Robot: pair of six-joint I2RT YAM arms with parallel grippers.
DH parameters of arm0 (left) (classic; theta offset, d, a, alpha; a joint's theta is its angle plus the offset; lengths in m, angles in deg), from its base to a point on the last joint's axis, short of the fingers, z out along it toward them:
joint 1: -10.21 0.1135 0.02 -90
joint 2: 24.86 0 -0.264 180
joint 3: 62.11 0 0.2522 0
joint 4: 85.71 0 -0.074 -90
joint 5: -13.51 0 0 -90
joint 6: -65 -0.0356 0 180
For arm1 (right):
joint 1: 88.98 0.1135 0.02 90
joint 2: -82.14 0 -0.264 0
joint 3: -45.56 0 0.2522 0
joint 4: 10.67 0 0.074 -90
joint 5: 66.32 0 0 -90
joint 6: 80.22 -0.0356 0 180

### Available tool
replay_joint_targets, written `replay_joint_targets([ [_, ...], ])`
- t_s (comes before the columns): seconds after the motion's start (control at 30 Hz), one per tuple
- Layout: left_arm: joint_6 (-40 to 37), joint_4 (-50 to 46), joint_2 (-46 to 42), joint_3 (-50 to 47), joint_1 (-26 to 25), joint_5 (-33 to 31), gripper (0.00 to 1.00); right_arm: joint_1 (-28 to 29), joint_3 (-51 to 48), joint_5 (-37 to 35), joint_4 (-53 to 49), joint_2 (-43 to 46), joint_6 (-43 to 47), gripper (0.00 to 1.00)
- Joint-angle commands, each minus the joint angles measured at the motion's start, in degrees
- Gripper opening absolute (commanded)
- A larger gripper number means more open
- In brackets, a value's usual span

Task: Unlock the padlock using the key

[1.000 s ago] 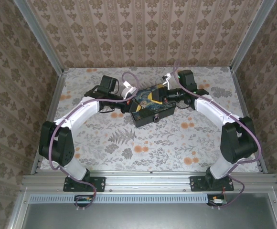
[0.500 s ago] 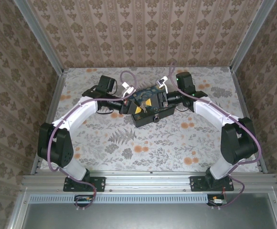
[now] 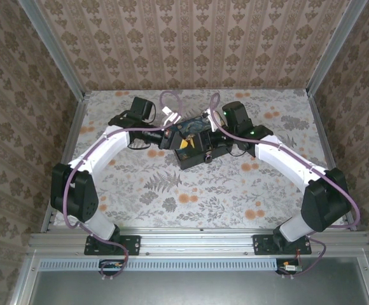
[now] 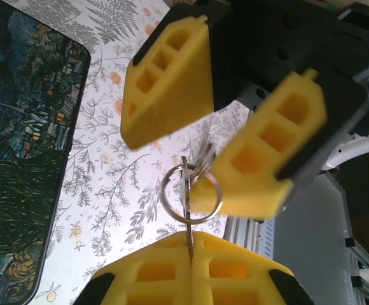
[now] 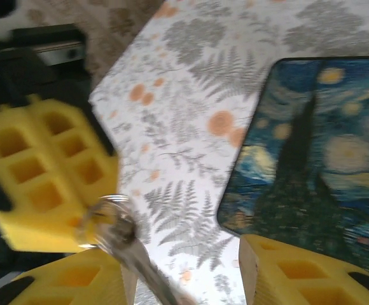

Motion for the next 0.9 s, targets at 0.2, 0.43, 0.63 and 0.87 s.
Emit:
replay_joint_targets([
  [0.2,-2.11,-4.77,0.87,1.7,-0.25,0.06,0.0,-1.26,-5.86,-11.45,7.17,5.82,-4.27,0.46],
  [0.43,-3.29,-7.31,2.31,3.11,-0.42,0.12,0.0,-0.26,-6.65,1.14,5.93,6.9,0.84,0.5],
  [0.63,-4.79,-9.93,3.87,4.14,-2.08,1.45,0.0,1.53,-5.48,6.96,5.18,6.93,4.1,0.53],
  [0.87,-5.08,-10.19,4.08,4.57,-3.26,1.89,0.0,4.03,-2.85,2.34,3.76,2.83,6.11,0.54],
])
